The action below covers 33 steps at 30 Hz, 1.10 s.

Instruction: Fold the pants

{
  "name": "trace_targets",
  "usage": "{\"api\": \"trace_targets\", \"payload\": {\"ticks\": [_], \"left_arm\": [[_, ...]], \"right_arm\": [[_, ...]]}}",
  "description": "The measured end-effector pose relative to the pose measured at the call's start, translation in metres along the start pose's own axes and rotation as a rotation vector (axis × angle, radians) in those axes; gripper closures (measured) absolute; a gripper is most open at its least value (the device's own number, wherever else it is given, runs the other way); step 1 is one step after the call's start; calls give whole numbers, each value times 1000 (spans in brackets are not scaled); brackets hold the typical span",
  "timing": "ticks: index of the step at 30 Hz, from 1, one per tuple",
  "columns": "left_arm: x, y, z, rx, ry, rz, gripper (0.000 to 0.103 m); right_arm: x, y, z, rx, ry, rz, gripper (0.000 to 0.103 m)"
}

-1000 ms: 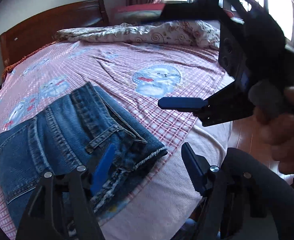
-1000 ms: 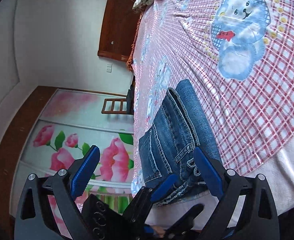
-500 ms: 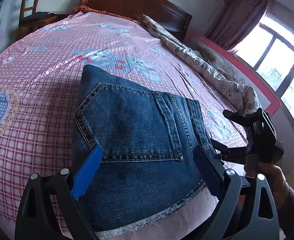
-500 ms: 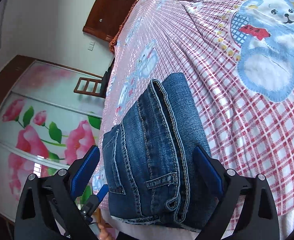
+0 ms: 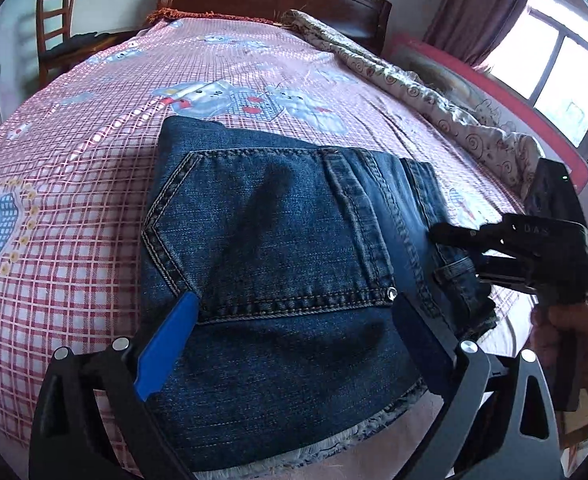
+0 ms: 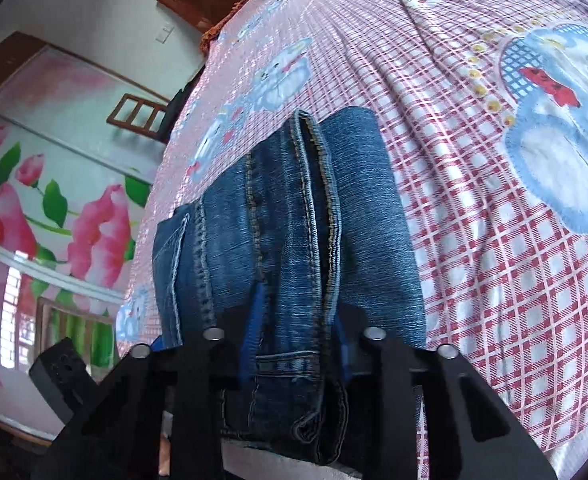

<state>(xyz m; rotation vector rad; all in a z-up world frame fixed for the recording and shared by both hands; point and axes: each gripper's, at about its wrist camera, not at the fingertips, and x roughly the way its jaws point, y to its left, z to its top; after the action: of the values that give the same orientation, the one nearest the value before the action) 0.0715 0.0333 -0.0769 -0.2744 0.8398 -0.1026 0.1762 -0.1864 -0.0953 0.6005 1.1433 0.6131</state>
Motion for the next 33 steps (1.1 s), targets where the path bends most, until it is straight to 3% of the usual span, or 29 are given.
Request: {"api": "trace_targets", "payload": {"ticks": [7,9,11,12,14,15,18,20,22,24,27,30,33], "left_arm": [[-7,1,11,-71,27,7,2],[-5,-2,8,-54,26,6,2],[1,-7,5,-23,25,19,2],[3,-10,3,2,26,37,2],[6,-16,1,39,31,66,2],[6,-18,1,53,37,77,2],[5,-19,8,32,60,91,2],[1,-17,18,-21,68,89,2],[-8,-15,30,-62,28,53,2],[-14,-20,44,-35,-9,50,2],[1,-25,58,2,1,33,2],[43,-6,56,-59,125,37,2],[51,-19,45,62,110,109,2]], "right_arm": [[-46,36,6,-92,-80,52,88],[-42,20,2,-54,-70,23,89],[-19,-5,-4,-12,-27,-60,88],[-5,-19,-11,8,-19,-60,88],[-5,-42,-18,138,-74,50,90],[-6,-43,-19,163,-80,61,90],[-7,-36,-17,105,-64,22,90],[-5,-37,-16,134,-61,38,90],[-7,-43,-18,146,-68,52,90],[-10,-47,-17,148,-73,51,90],[-12,-47,-18,155,-74,54,90],[-16,-51,-20,165,-71,63,88],[-25,-50,-17,211,-52,52,81]]}}
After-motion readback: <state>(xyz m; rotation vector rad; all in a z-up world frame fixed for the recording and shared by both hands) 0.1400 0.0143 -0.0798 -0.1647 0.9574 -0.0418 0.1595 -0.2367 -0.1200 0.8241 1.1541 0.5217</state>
